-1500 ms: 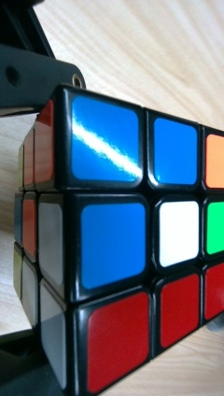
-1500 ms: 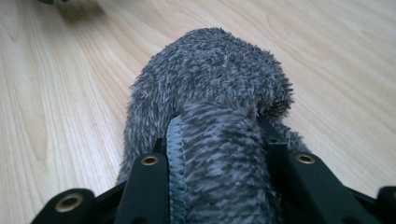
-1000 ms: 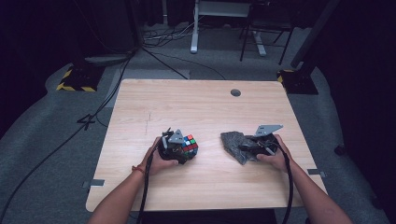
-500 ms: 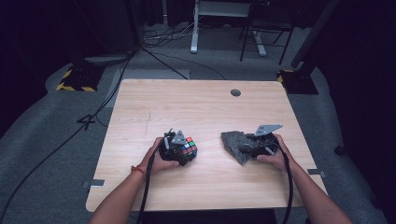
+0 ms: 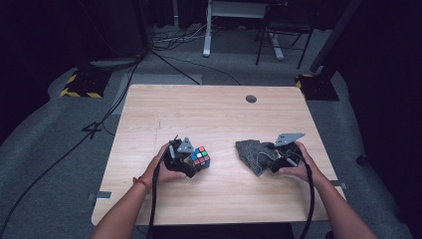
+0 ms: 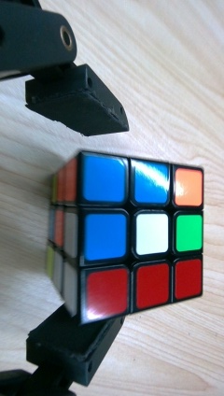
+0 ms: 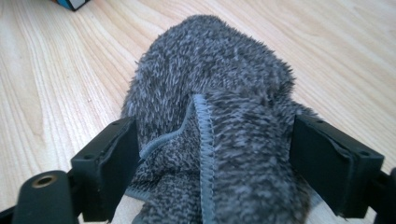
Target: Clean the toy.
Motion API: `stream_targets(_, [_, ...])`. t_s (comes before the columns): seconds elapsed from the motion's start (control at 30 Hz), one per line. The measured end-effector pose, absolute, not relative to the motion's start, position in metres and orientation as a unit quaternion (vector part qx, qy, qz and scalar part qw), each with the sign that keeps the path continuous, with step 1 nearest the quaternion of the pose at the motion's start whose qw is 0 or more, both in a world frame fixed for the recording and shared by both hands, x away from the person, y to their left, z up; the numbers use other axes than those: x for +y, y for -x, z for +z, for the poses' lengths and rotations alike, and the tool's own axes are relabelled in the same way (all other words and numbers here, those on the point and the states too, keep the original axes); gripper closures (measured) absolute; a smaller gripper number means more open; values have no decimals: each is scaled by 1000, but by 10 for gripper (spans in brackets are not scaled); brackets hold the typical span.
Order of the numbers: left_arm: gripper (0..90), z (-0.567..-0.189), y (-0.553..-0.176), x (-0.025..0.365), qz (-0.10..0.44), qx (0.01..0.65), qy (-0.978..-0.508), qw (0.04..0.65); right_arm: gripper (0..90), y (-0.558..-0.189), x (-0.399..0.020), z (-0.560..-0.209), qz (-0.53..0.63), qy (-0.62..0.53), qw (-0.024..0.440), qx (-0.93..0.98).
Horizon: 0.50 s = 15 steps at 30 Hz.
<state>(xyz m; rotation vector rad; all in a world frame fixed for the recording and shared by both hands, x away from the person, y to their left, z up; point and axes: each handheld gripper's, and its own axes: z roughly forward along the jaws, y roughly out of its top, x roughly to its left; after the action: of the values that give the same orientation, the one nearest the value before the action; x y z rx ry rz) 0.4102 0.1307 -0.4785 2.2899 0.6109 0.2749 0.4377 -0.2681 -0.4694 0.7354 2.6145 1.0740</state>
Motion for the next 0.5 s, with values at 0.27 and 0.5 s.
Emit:
stream_targets(0.27, [158,-476,-391,160,109,240,-898,352,158,-425,-284,-466,354,-257,136,889])
stream_targets(0.5, [160,-480,-374,183,138,262,-895,334,159,-404,-313,-476,355,-271,155,881])
